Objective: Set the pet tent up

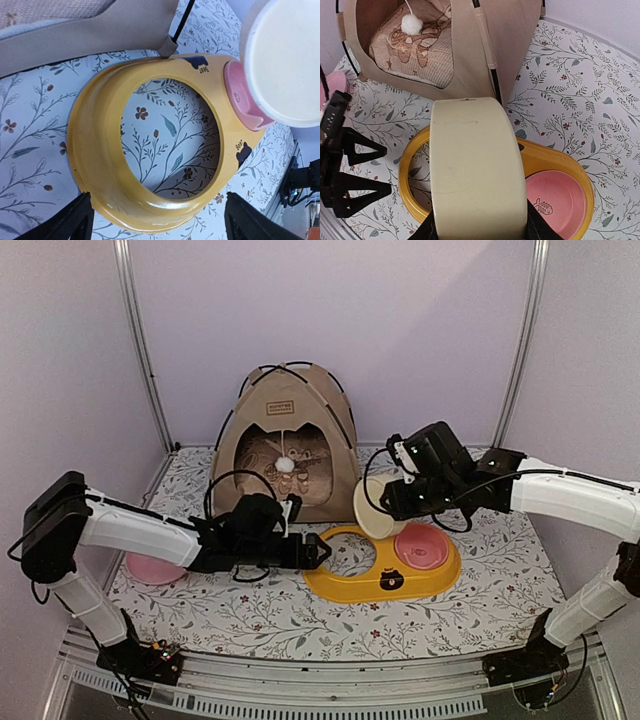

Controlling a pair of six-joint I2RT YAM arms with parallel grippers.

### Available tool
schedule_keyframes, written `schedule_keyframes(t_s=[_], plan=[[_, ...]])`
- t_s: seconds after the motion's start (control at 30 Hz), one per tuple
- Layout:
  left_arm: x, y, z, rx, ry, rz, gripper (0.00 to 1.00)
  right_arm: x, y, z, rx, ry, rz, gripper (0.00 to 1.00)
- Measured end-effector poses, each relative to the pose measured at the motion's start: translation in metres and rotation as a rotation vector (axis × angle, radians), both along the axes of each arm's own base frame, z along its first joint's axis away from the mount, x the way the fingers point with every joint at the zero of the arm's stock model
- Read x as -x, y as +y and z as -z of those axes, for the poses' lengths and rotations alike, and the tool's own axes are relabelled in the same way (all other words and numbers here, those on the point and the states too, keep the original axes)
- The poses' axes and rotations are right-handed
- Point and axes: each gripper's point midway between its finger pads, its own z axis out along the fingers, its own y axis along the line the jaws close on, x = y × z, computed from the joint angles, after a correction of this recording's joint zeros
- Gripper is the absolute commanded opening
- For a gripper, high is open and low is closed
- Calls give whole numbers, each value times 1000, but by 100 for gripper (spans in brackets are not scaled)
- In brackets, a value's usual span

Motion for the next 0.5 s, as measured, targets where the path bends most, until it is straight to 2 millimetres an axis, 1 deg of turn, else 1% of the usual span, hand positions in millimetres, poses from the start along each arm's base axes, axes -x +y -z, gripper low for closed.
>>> schedule_keyframes(t_s=[0.1,0.17,0.33,0.5], plan=[[0,15,-16,21,-28,-35,91,-1,11,8,102,-26,3,0],[1,27,-22,31,-38,-58,91,-2,16,13,162,-40,6,0],[-3,58,-25,24,-45,-122,91,-3,22,32,296,-55,15,0],[-6,74,-33,32,-56,-156,91,-1,20,46,378,-52,18,0]])
